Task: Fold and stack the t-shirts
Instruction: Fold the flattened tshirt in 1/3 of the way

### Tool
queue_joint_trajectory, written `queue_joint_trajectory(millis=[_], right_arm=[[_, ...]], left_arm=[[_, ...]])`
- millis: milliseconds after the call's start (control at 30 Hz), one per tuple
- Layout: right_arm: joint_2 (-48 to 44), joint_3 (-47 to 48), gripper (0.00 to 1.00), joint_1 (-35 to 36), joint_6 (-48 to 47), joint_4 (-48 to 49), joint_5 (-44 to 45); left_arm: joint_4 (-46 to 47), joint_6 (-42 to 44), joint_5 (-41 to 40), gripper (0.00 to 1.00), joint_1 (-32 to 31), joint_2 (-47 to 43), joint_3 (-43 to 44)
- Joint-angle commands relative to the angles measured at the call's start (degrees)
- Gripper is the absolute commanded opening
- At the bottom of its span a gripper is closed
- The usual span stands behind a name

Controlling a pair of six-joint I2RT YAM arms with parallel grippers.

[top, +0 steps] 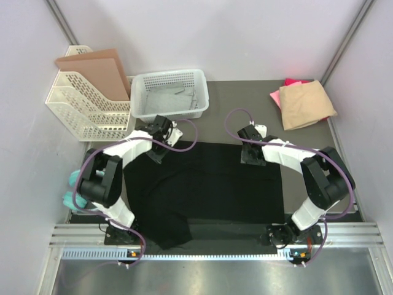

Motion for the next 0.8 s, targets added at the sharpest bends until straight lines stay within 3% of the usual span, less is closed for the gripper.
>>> queue_joint_trajectory(millis=[0, 767], right_arm=[[-1.74, 0.66, 0.51, -0.62, -1.24, -2.72, 2.60], [-1.29, -0.21, 0.52, -0.62, -0.80, -2.63, 3.04]], left_arm=[[3.74, -3.52, -2.72, 0.22, -0.29, 5.82, 0.00], [-0.74, -1.16, 4.92, 0.25, -6.53, -3.31, -5.44]])
